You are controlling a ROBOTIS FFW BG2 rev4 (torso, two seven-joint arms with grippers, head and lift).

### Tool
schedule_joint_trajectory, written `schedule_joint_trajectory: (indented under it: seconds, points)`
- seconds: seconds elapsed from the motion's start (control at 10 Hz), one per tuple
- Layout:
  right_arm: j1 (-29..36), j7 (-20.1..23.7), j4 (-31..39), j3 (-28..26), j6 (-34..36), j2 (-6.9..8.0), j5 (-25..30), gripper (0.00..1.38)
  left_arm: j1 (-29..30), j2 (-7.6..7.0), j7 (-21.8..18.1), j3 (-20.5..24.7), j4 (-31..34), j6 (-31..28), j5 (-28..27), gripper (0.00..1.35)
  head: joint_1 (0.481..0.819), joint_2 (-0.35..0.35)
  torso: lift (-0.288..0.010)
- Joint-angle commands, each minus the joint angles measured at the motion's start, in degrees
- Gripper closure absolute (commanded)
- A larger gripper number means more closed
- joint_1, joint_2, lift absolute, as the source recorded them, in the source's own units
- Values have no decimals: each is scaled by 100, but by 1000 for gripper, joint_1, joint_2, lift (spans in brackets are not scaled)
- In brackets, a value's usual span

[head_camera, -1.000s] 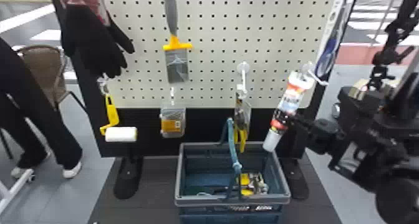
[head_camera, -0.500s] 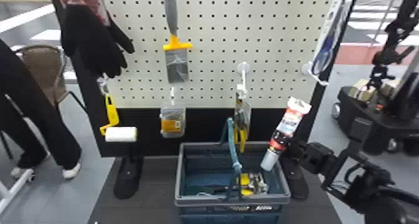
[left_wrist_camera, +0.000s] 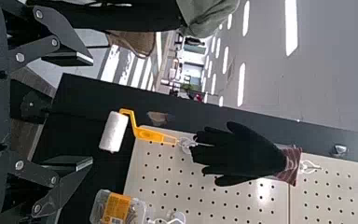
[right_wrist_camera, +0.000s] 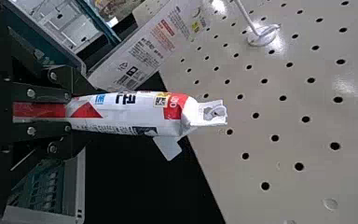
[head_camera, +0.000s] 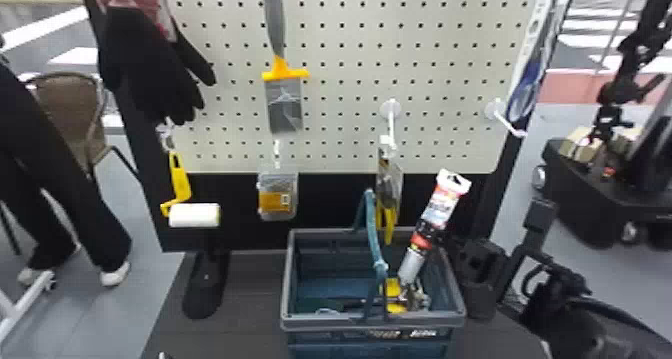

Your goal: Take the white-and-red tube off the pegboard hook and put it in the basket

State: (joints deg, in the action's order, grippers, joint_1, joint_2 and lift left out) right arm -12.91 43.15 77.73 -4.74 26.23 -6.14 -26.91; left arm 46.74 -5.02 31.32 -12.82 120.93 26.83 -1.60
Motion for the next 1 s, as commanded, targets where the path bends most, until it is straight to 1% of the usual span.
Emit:
schedule_joint_trajectory:
  seconds: [0.0,0.2,0.5,0.6,0.7,0.8,0.9]
  points:
    - [-158,35,-298,149,-31,25,-7,1119,-32,1,-3,-10,-34,7,10,509,549,0,-100]
    - [-293,150,-621,237,-39,104,63,1119,-57,-7,-29,-10,-48,16,19,509,549,0,-100]
    - [-355,273,-832,351,-39,148,107,1105,-69,-7,-29,-1,-62,24,37,509,549,0,-100]
    - [-367,290,-832,351,-39,131,107,857,-69,-7,-29,-1,-76,24,37,509,549,0,-100]
    - [-379,299,-804,351,-39,122,116,578,-69,-7,-38,-10,-76,24,37,509,549,0,-100]
    - [-392,290,-804,351,-39,113,124,424,-81,-7,-38,-10,-76,24,37,509,549,0,-100]
    - [-392,290,-804,351,-39,113,124,328,-93,-7,-47,-10,-76,24,37,510,549,0,-100]
